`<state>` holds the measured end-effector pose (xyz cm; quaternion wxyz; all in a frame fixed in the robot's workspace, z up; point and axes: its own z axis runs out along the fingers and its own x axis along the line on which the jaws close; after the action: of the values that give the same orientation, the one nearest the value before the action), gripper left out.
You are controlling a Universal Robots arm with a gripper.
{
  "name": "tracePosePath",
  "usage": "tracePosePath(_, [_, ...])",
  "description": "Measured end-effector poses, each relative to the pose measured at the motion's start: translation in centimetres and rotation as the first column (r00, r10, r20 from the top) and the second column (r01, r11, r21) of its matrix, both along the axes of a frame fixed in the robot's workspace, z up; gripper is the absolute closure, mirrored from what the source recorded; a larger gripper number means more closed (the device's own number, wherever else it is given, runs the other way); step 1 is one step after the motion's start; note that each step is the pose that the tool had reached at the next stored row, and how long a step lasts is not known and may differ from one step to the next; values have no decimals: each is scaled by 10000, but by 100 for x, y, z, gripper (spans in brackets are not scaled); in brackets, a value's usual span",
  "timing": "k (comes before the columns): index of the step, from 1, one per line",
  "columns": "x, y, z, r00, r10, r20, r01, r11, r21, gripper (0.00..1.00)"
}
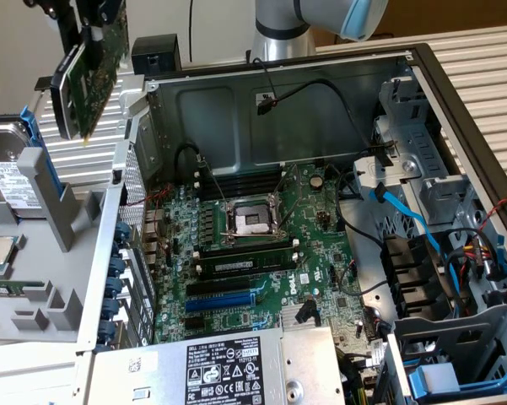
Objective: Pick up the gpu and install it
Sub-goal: 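Pick up the gpu and move the gpu toward the slot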
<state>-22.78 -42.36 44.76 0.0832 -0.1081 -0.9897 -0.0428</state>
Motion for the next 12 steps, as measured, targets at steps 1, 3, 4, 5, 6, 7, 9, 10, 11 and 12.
tracePosePath(1, [31,-1,0,10000,0,22,0,10000,0,73])
tracePosePath(3, [97,-3,-1,10000,1,60,-1,10000,1,73])
tracePosePath(4, [132,-3,-1,10000,0,79,0,10000,1,73])
tracePosePath(5, [163,-4,0,9999,1,101,-1,10000,1,73])
tracePosePath(6, [192,-4,0,9999,1,122,-1,10000,1,73])
tracePosePath(7, [220,-4,0,9999,0,151,0,10000,1,73])
tracePosePath(9, [265,-4,0,9998,1,217,-1,10000,1,73])
tracePosePath(10, [282,-4,1,9997,3,258,-3,10000,-1,73])
tracePosePath(11, [295,-4,0,9995,8,310,-8,10000,1,73])
tracePosePath(12, [306,-5,0,9993,18,376,-18,10000,0,73])
